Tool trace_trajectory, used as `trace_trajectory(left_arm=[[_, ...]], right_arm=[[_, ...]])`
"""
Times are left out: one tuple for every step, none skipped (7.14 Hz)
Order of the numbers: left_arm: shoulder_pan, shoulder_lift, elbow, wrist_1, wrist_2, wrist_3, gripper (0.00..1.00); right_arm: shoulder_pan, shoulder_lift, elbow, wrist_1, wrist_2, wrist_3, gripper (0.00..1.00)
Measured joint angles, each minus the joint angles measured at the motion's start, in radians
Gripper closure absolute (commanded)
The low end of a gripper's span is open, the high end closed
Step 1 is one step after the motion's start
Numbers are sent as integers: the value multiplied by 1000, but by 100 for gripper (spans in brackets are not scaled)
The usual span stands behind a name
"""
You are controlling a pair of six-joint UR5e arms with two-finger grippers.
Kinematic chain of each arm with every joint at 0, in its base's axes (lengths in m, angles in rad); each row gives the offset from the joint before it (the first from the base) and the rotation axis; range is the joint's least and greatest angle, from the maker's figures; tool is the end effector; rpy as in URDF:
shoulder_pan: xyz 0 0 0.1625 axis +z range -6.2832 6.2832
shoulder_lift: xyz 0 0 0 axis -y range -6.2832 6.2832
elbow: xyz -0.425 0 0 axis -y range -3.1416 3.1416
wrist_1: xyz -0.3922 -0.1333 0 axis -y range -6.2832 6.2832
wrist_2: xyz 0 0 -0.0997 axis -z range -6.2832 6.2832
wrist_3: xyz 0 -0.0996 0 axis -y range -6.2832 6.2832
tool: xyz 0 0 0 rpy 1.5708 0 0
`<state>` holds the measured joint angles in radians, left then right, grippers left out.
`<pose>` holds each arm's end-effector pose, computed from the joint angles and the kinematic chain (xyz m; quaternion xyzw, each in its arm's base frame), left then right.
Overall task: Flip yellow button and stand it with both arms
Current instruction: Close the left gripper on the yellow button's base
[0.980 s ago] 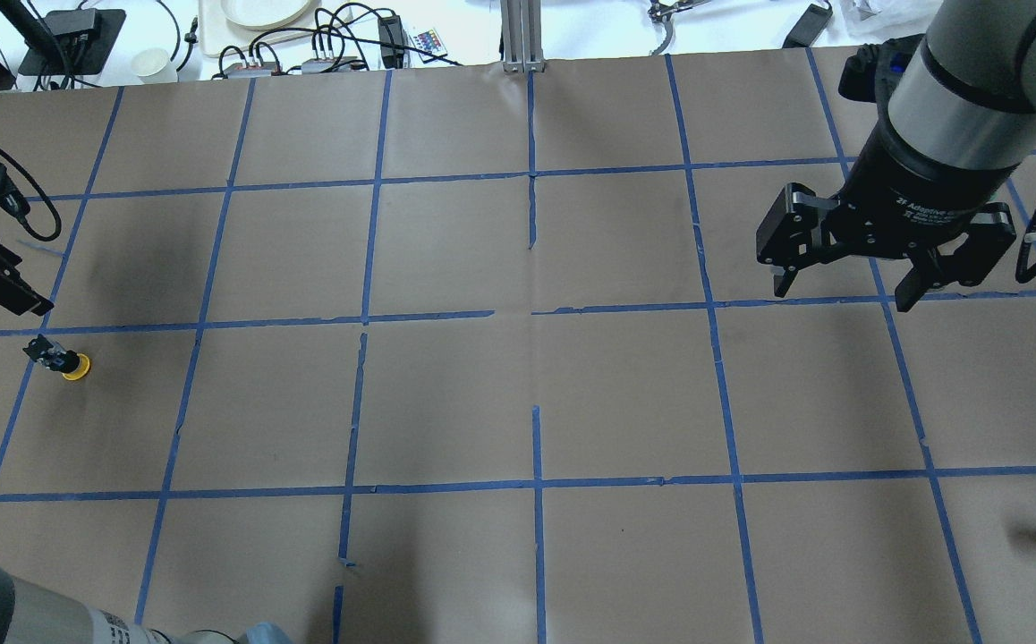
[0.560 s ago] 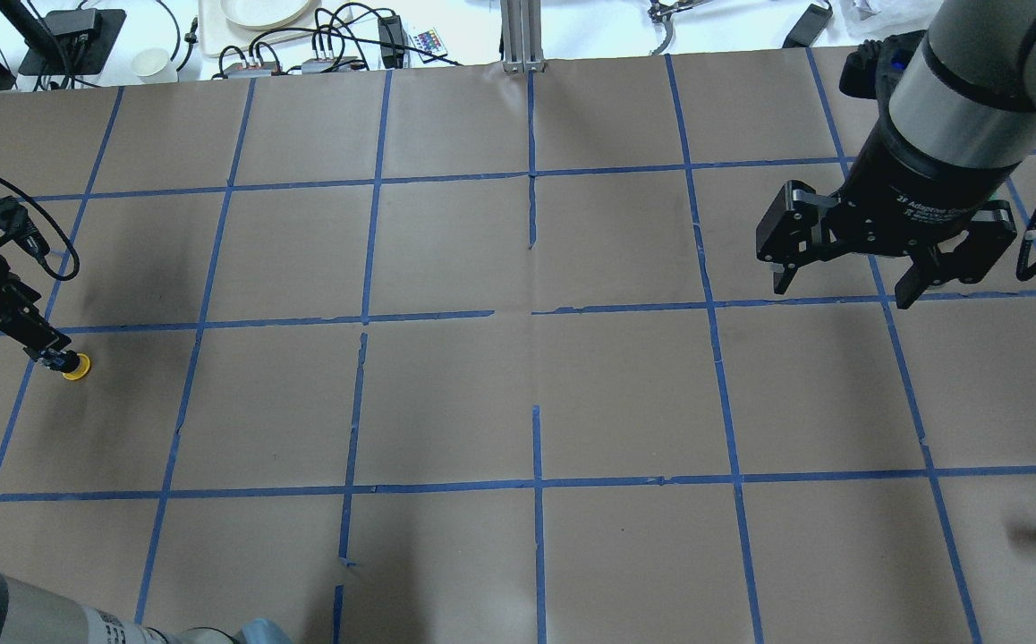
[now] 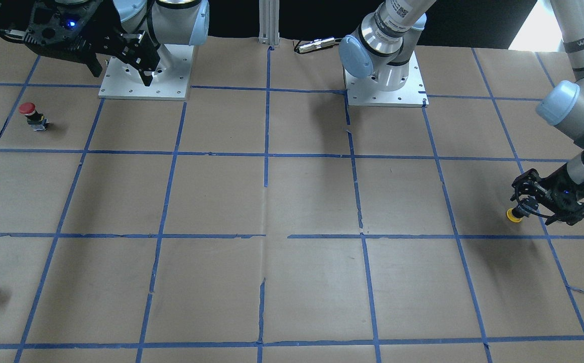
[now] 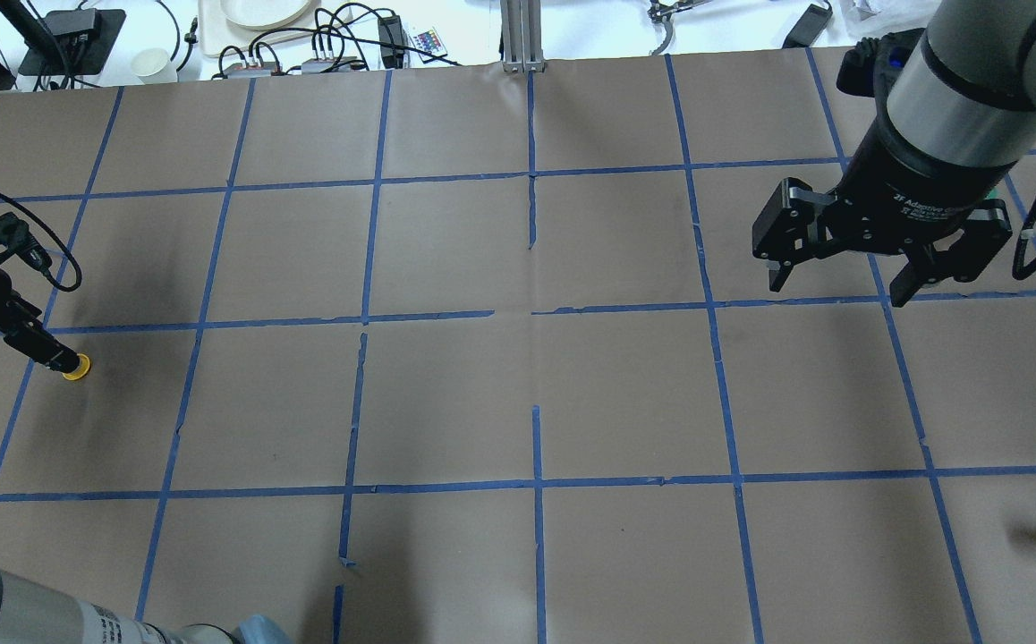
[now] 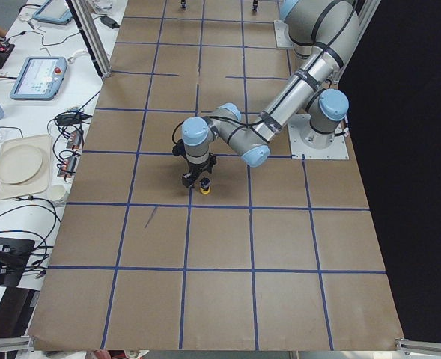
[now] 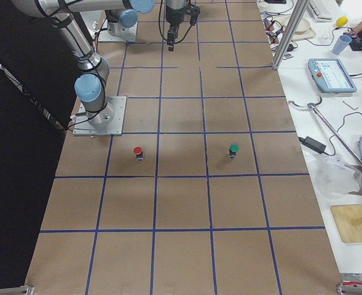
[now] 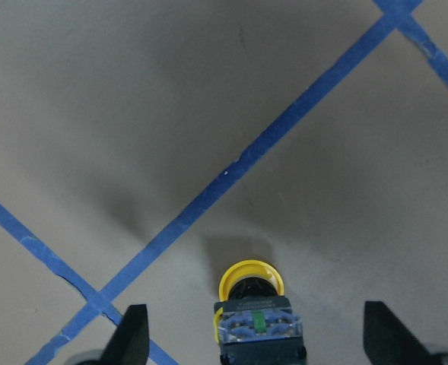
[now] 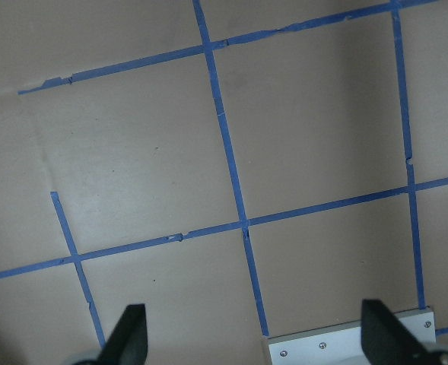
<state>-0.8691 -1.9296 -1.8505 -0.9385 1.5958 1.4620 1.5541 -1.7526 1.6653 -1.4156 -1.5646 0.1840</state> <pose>0.2637 -0.5146 0.2265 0.3711 0.9285 0.0125 0.0031 0.1271 -0.4088 0.5086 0.1002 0.9944 0.0341 0.0002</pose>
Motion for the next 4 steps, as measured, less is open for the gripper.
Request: trace_trajectory(left_arm=[[0, 4, -11, 9, 32, 1, 5], [1, 6, -22, 15, 69, 5, 5], [1, 6, -28, 17, 86, 5, 6], [1, 6, -31, 18, 90, 5, 11]], right_arm=[[0, -1, -5, -1, 2, 0, 0], [0, -1, -3, -1, 3, -2, 0], [0, 0, -1, 0, 5, -4, 0], [0, 0, 0, 2, 6, -5, 0]])
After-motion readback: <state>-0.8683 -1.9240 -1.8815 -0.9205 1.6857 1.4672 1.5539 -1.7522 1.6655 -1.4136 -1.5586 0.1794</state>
